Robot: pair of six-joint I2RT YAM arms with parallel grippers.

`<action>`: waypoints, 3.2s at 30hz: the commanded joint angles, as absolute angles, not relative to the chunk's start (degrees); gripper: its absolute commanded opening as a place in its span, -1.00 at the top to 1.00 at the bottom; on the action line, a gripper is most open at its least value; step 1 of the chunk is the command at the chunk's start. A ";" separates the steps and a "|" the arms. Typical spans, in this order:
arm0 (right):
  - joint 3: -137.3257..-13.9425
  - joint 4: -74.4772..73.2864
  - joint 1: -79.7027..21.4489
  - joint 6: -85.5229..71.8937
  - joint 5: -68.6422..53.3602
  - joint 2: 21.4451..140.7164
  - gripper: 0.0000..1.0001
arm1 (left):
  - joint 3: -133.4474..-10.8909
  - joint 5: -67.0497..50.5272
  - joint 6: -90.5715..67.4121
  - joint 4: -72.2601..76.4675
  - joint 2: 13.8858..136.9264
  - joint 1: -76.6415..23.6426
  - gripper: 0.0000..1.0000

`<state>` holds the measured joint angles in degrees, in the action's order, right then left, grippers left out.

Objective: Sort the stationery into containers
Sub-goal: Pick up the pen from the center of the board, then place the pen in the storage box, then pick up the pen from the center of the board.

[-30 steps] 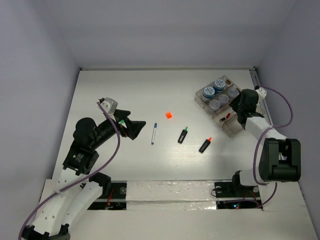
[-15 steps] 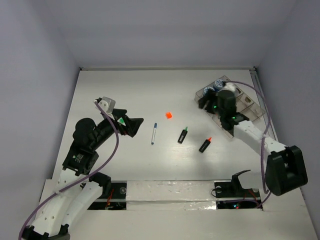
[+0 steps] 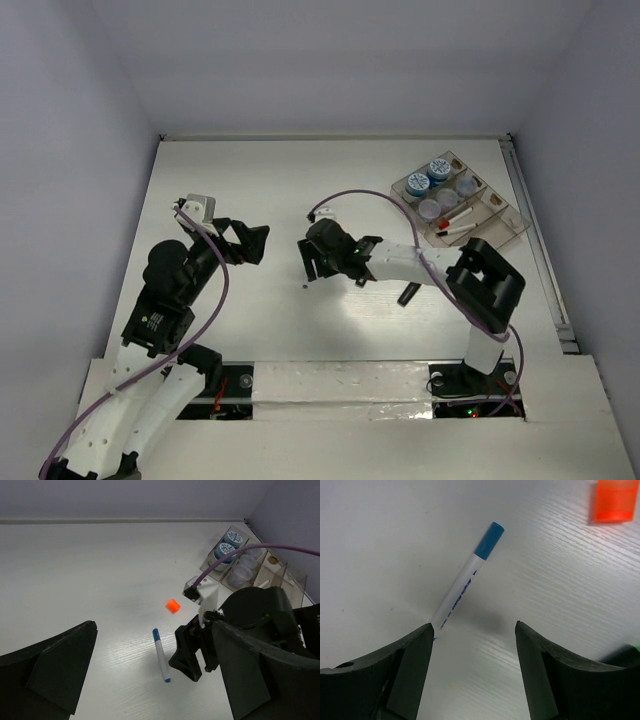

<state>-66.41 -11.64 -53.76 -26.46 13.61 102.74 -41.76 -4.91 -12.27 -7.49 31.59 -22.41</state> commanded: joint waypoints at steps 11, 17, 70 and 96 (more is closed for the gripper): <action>-81.56 -20.64 -56.78 -23.64 20.83 118.73 -0.19 | -42.80 -6.15 -11.95 -5.45 31.73 -22.32 -0.98; -80.68 -21.01 -56.78 -23.99 22.59 120.76 0.40 | -42.89 -6.68 -12.04 -5.36 31.64 -22.32 -0.98; -49.75 7.12 2.11 -28.48 17.94 80.16 -0.16 | -42.63 -8.44 -11.95 -4.92 31.64 -22.32 -0.98; -42.71 -36.82 -18.90 -30.06 -0.35 61.35 -0.52 | -42.28 -8.35 -12.04 -4.57 28.22 -24.08 -0.98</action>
<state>-40.51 -30.20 -18.39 -29.26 0.75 61.41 -41.76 -7.94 -12.27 -7.51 29.04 -23.33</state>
